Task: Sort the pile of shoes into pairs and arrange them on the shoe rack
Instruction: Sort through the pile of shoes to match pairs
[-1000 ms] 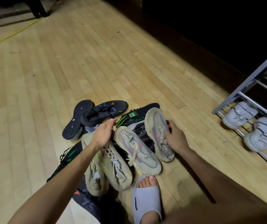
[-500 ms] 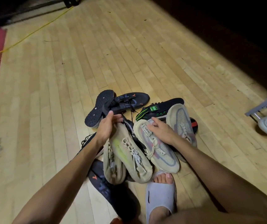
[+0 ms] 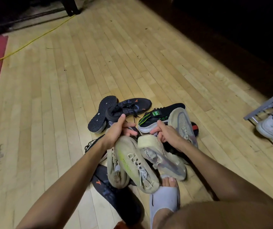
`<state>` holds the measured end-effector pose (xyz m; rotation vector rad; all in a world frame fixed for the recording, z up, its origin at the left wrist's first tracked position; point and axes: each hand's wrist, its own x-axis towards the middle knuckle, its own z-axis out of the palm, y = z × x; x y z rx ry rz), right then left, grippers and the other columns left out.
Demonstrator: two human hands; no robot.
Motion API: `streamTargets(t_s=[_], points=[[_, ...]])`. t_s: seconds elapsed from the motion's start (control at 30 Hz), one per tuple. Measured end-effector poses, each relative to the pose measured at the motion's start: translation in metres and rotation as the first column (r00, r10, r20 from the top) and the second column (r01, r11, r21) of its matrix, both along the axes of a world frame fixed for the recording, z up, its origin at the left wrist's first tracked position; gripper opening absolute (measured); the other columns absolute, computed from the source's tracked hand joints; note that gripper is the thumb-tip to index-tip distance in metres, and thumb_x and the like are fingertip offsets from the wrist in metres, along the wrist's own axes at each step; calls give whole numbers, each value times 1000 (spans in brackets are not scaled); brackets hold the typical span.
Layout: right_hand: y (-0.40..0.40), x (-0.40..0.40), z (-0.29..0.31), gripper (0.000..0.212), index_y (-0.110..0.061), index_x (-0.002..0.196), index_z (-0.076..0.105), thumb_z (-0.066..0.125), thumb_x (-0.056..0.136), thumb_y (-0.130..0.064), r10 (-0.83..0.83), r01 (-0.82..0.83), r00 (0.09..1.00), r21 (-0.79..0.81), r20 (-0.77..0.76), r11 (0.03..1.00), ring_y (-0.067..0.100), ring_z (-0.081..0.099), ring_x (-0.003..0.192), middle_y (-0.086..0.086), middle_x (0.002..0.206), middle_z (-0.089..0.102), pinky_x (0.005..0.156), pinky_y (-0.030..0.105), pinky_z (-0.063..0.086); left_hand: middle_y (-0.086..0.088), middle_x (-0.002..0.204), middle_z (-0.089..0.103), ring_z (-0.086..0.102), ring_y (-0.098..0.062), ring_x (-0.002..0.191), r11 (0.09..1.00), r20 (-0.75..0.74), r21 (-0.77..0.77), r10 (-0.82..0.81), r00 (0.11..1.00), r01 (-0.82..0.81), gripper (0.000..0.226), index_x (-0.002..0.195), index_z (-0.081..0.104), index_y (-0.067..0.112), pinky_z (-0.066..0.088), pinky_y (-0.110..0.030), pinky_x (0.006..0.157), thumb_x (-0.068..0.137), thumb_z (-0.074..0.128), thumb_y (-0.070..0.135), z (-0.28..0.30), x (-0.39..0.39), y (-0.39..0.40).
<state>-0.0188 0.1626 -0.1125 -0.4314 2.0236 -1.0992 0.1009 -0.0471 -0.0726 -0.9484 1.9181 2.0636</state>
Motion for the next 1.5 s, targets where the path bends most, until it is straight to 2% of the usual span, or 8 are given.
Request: streamTargets(t_s=[0.1,0.17,0.33,0.67,0.87,1.07,1.37,1.5], points=[[10,10,6,76,-39,87,78,17,80,-84,65,-64,990,-11,123,998,8,71,69,10,61,71,82,35,48,-18,101,74,66,-17,54,983,139,128,-148,979,131,75,122,60,23,44,-21,42,91,15,75,10,12,-13],[16,15,9,77,-31,90,78,20,81,-82,39,-36,982,-18,183,999,17,73,68,17,64,71,81,36,51,-18,103,74,72,-23,64,979,154,151,-160,975,137,77,129,55,24,40,-25,47,89,15,76,13,20,-14],[21,14,11,70,-25,107,72,19,97,-69,16,-18,967,5,256,1000,15,74,78,4,87,79,69,27,50,-19,104,73,74,-28,71,962,190,249,-160,969,110,80,136,52,17,46,-22,46,89,22,74,8,36,-11],[21,41,3,86,-16,105,78,22,87,-80,332,-494,709,102,622,864,30,75,88,19,91,76,70,25,56,-15,117,70,70,-29,101,810,188,404,-529,827,426,87,147,32,29,54,-24,45,82,10,82,-15,69,14],[23,33,8,75,-24,113,72,26,89,-79,225,-298,878,116,422,947,19,75,89,8,98,78,72,28,53,-7,116,72,70,-24,103,969,52,224,-122,991,108,81,136,50,24,56,-34,73,80,23,76,-17,62,3],[10,19,17,63,-19,138,55,27,101,-61,-114,120,964,-10,239,993,16,70,100,3,112,73,72,24,52,-6,118,70,66,-18,99,968,-44,90,238,970,-234,68,133,56,16,50,-32,78,99,18,61,-19,64,-33],[-13,46,24,63,-14,143,49,24,103,-56,-98,106,957,-14,275,994,22,65,113,3,111,68,91,35,53,10,107,72,62,-14,106,943,20,-87,323,946,-321,50,108,69,31,44,-35,88,103,24,51,-37,92,-34],[-16,54,22,61,-13,143,49,25,104,-53,-121,130,949,-10,291,991,34,58,123,12,120,68,106,48,43,0,123,64,58,-20,113,914,58,-145,389,919,-378,53,134,55,15,43,-39,97,104,25,46,-49,103,-40]])
